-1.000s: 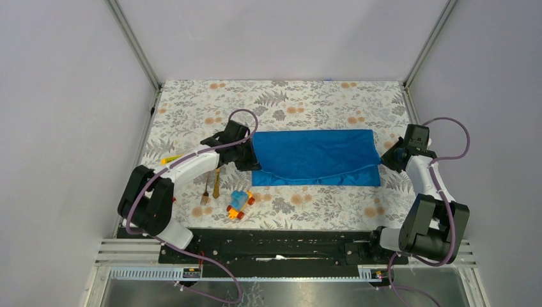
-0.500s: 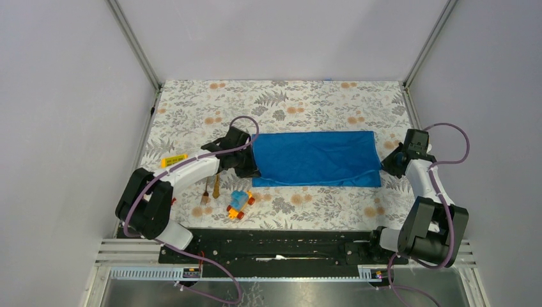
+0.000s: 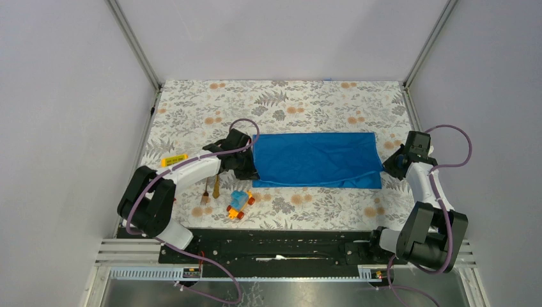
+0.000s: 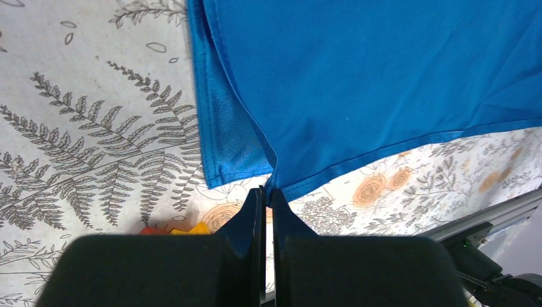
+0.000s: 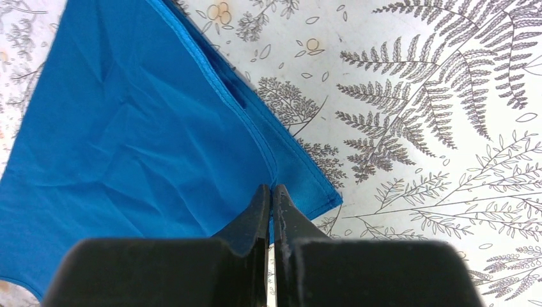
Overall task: Fold the napkin into a case and place the utensils inside
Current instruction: Fold and flatten the napkin at the center of the board.
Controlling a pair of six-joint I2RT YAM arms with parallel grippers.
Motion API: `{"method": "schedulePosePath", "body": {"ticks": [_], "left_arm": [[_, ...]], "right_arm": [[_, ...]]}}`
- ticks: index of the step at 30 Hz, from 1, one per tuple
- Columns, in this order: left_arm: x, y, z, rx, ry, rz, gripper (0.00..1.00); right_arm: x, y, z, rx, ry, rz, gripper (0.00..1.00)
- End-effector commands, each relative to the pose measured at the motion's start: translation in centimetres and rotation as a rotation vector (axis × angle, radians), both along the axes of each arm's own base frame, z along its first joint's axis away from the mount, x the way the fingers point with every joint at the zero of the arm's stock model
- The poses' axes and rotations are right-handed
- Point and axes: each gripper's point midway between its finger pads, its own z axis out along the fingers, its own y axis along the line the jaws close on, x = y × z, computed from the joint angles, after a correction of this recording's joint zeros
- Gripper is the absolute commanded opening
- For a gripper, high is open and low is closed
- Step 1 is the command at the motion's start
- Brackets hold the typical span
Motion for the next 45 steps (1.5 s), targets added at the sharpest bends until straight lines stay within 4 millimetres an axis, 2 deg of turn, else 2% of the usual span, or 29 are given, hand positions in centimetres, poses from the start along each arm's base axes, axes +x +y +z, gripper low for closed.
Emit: {"method": "schedulePosePath", "body": {"ticks": [1,14,26,29,30,32,33,34,35,37,38,40,42,45], "left_arm": [[-0.7,0.7,-1.6,0.044,0.031,0.008,0.00],[-0.9,1.4,-3.2,0.094,0.064,0.014,0.00],[-0.9,0.9,-3.6,0.090,0.079,0.003,0.00],[-0.7,1.1,-3.4,0.102,0.069,0.010,0.02],[-0.7,1.3,-3.4,0.113,0.068,0.013,0.04],[-0.5,1.7,-2.3,0.129,0.042,0.016,0.24],[-0.1,1.8,-1.3,0.127,0.012,0.016,0.37],[0.3,1.9,0.2,0.120,-0.031,0.021,0.45],[0.7,1.8,1.4,0.115,-0.065,0.017,0.51],[1.5,1.7,3.8,0.108,-0.118,0.004,0.55],[1.7,1.4,4.5,0.096,-0.133,-0.007,0.56],[2.0,-0.3,5.3,0.021,-0.145,-0.053,0.55],[1.9,-2.4,4.9,-0.079,-0.116,-0.098,0.49],[2.3,-3.9,3.1,-0.118,-0.060,-0.125,0.44]], "right_arm": [[0.2,0.5,1.7,0.017,-0.052,0.021,0.00],[-0.6,0.7,1.7,0.014,-0.045,0.014,0.00],[-1.2,0.1,-1.9,0.002,0.037,-0.012,0.00],[-1.5,0.1,-2.6,0.006,0.060,-0.012,0.11],[-1.7,0.1,-2.7,0.007,0.069,-0.010,0.19],[-1.8,-0.1,-1.7,-0.014,0.079,0.006,0.43],[-1.7,-0.5,-0.7,-0.054,0.064,0.006,0.54],[-1.4,-0.7,0.4,-0.092,0.037,0.007,0.61],[-1.1,-0.7,1.6,-0.121,0.003,0.015,0.65],[-0.6,-0.1,3.2,-0.148,-0.031,0.050,0.69],[0.0,0.8,3.6,-0.129,-0.060,0.095,0.72],[1.2,2.9,3.1,-0.042,-0.105,0.170,0.78],[2.2,5.6,1.8,0.105,-0.089,0.276,0.77],[2.7,6.5,-0.1,0.181,-0.064,0.283,0.71]]}}
